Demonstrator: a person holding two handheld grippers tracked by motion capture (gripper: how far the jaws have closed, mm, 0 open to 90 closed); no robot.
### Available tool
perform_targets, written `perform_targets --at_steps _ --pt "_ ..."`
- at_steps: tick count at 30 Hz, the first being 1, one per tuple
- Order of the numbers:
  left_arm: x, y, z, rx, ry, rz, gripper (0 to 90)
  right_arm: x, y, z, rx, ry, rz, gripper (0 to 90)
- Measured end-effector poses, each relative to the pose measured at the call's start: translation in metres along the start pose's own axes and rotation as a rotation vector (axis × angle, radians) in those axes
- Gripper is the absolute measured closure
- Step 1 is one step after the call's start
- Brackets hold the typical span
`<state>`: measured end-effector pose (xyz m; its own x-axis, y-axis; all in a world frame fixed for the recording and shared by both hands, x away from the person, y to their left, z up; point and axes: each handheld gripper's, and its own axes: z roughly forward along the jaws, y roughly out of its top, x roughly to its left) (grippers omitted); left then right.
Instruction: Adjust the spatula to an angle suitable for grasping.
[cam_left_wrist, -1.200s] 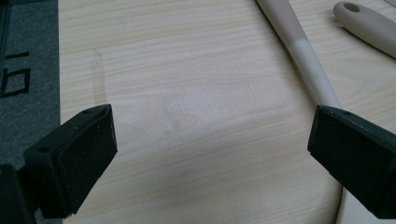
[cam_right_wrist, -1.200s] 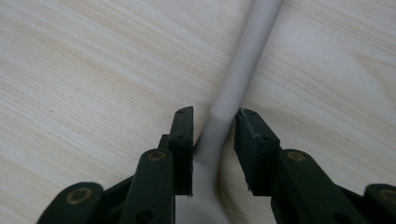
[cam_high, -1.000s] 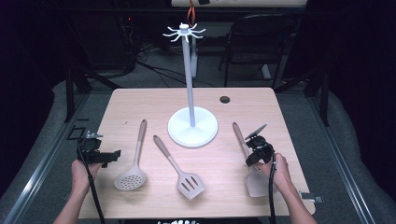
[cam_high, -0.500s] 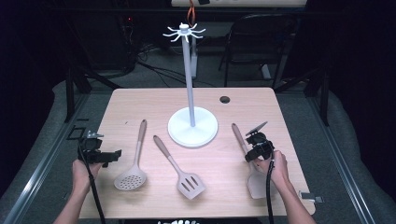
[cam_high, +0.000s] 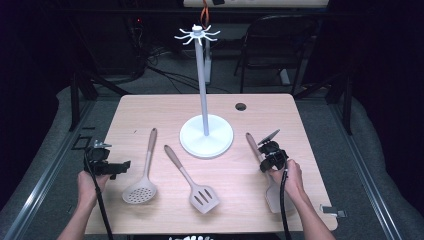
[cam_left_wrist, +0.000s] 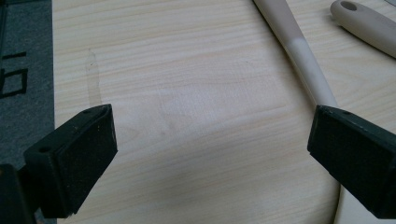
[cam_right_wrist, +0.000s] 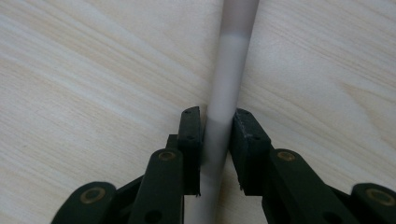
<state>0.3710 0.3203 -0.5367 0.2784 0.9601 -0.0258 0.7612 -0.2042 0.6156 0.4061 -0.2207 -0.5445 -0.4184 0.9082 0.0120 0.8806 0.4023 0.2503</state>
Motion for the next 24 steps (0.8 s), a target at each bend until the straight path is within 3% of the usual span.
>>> perform_targets --at_steps 4,5,6,7,8,10,13,14,15,16,17,20,24 --pt "0.001 0.0 0.0 0.0 0.002 0.0 1.5 0.006 -0.001 0.0 -0.006 0.025 -0.013 78.0" --pt "0.001 0.0 0.0 0.0 0.001 0.0 1.5 0.007 0.001 -0.002 0.03 0.013 -0.048 78.3" --pt "0.001 0.0 0.0 0.002 0.001 0.0 1.5 0.01 -0.001 0.0 0.008 0.017 -0.041 78.4" --pt "0.001 0.0 0.0 0.002 0.001 0.001 1.5 0.012 0.0 -0.002 0.04 -0.006 -0.075 78.4" --pt "0.001 0.0 0.0 0.0 0.002 0.001 1.5 0.017 -0.003 0.002 -0.019 0.0 -0.032 78.4" --pt "0.0 0.0 -0.001 -0.002 0.002 -0.002 1.5 0.016 -0.001 -0.003 0.048 -0.013 -0.085 78.3" --pt "0.0 0.0 0.0 -0.001 0.001 -0.001 1.5 0.016 -0.002 -0.003 0.047 -0.012 -0.088 77.8" --pt "0.0 0.0 0.0 -0.001 0.001 -0.001 1.5 0.017 -0.004 0.0 0.008 0.002 -0.054 76.9" --pt "0.0 0.0 0.0 -0.001 0.001 -0.001 1.5 0.014 -0.001 -0.004 0.058 -0.009 -0.096 72.4" --pt "0.0 0.0 0.0 0.002 0.0 0.003 1.5 0.016 -0.005 0.002 -0.05 0.021 -0.021 70.8" --pt "-0.001 0.0 0.001 0.002 0.001 0.007 1.5 0.012 -0.002 -0.004 0.01 0.004 -0.074 70.3" --pt "-0.002 0.0 0.001 0.011 0.002 0.012 1.5 0.012 -0.001 0.001 -0.027 0.024 -0.052 72.4" --pt "-0.002 0.0 0.001 0.014 -0.001 0.013 1.5 0.013 0.001 0.001 -0.002 0.024 -0.081 77.7"
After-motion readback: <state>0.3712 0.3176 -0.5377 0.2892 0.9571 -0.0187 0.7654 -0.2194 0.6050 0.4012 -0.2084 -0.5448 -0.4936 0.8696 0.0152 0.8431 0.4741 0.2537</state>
